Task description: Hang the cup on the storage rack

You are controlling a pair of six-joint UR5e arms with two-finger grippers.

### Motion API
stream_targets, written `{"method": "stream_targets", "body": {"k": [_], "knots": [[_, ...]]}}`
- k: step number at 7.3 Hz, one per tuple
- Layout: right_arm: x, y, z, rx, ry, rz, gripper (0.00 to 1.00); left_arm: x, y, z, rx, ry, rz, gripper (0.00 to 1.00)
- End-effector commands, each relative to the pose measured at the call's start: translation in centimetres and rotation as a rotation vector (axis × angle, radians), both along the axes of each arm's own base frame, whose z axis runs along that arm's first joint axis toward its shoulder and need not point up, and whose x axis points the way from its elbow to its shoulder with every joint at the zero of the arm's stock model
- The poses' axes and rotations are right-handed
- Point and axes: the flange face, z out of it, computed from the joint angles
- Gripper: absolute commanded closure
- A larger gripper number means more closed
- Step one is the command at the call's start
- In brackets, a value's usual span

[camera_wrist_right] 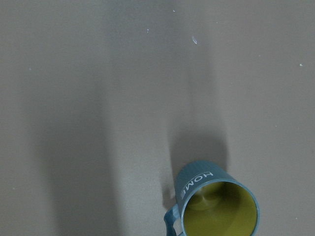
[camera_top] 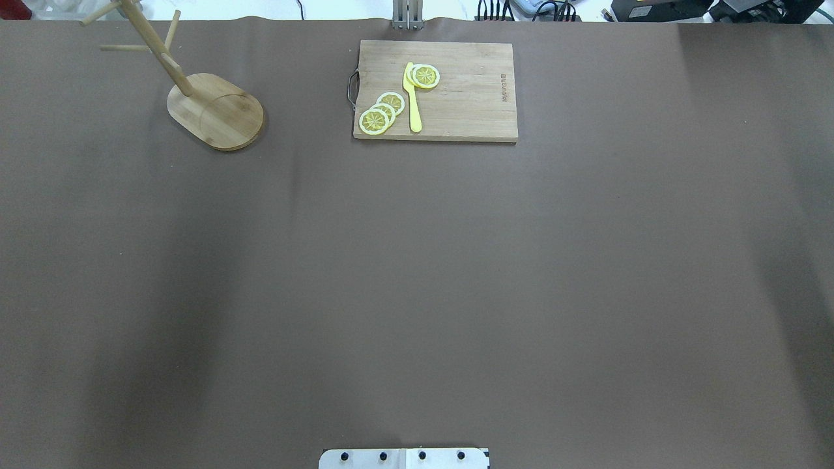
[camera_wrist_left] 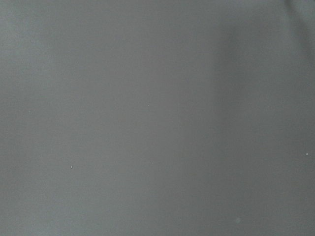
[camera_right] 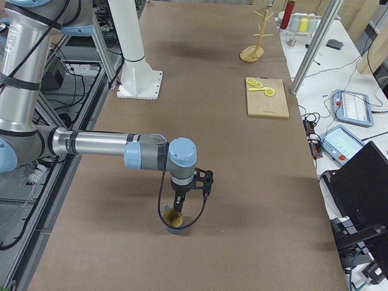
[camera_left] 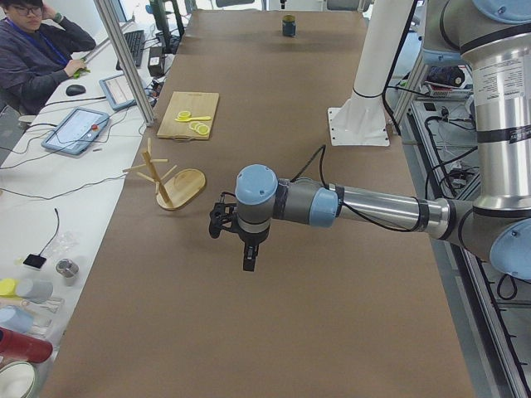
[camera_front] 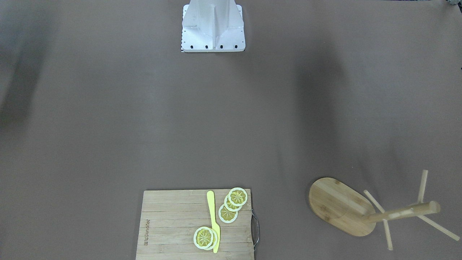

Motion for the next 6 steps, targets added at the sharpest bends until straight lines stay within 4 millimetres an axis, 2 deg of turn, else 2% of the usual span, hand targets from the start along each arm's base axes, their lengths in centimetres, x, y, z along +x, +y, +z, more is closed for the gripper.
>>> {"method": "stream_targets", "body": {"k": [1,3,5,6], "knots": [[0.0,0.1,0.0,-0.002,-0.001,0.000,0.00,0.0,0.1,0.1,-0.004,-0.003,-0.001,0.01],[0.1,-0.1,0.0,0.003,0.016,0.000,0.00,0.0,0.1,-0.5,0.008,0.000,0.000,0.01],[0.3,-0.8,-1.3,0.032,0.014,0.012,0.00,0.2,0.0,-0.7,0.018,0.000,0.005,0.01],[0.7,-1.8,-3.3,0.076,0.018,0.023,0.00,0.2,-0.5,-1.3,0.042,0.008,0.003,0.01]]}}
